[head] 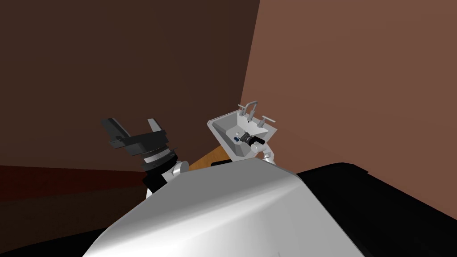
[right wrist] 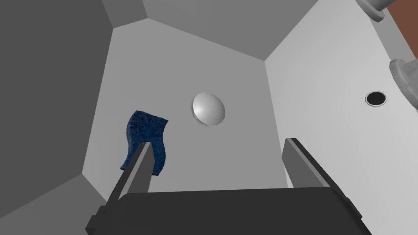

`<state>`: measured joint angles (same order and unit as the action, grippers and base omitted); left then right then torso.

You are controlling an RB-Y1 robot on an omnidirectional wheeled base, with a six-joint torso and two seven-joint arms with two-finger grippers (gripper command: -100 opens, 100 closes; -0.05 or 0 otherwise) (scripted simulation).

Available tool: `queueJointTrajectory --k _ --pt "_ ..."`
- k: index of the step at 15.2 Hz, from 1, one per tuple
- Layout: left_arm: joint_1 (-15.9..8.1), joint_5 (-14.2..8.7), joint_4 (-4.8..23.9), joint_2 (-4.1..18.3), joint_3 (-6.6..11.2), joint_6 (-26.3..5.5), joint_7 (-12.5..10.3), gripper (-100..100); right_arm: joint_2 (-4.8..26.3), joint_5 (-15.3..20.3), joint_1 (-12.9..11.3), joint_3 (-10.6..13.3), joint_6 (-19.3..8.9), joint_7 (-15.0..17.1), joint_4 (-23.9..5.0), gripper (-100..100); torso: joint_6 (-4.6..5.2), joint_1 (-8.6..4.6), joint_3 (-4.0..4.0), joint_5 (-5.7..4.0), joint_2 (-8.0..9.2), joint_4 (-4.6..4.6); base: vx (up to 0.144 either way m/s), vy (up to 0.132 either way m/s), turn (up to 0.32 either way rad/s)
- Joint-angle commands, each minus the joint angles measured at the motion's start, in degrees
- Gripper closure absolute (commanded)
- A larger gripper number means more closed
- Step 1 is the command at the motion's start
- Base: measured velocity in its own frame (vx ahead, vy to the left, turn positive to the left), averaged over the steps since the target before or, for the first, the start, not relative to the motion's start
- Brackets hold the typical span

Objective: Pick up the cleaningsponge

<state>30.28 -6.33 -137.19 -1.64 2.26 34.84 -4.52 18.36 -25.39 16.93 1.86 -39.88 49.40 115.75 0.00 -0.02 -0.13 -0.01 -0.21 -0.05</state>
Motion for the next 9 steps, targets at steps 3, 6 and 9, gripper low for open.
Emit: queueJointTrajectory --k 3,6,9 --pt "0.00 0.00 0.00 0.00 0.00 0.00 0.00 0 -0.23 -0.74 -0.65 -0.01 -4.42 2.30 -0.55 -100 0.00 0.02 -0.01 0.00 -0.02 0.00 0.047 0.004 -0.016" --pt "0.00 0.00 0.00 0.00 0.00 0.00 0.00 0 -0.28 -1.57 -1.23 -0.04 -7.51 4.14 -1.22 -100 0.00 0.01 0.00 0.00 0.00 0.00 0.045 0.001 -0.016" --pt "0.00 0.00 0.00 0.00 0.00 0.00 0.00 0 -0.35 -2.36 -1.78 -0.07 -10.47 5.90 -1.85 -100 0.00 0.01 0.01 0.00 0.01 0.00 0.041 0.002 -0.014"
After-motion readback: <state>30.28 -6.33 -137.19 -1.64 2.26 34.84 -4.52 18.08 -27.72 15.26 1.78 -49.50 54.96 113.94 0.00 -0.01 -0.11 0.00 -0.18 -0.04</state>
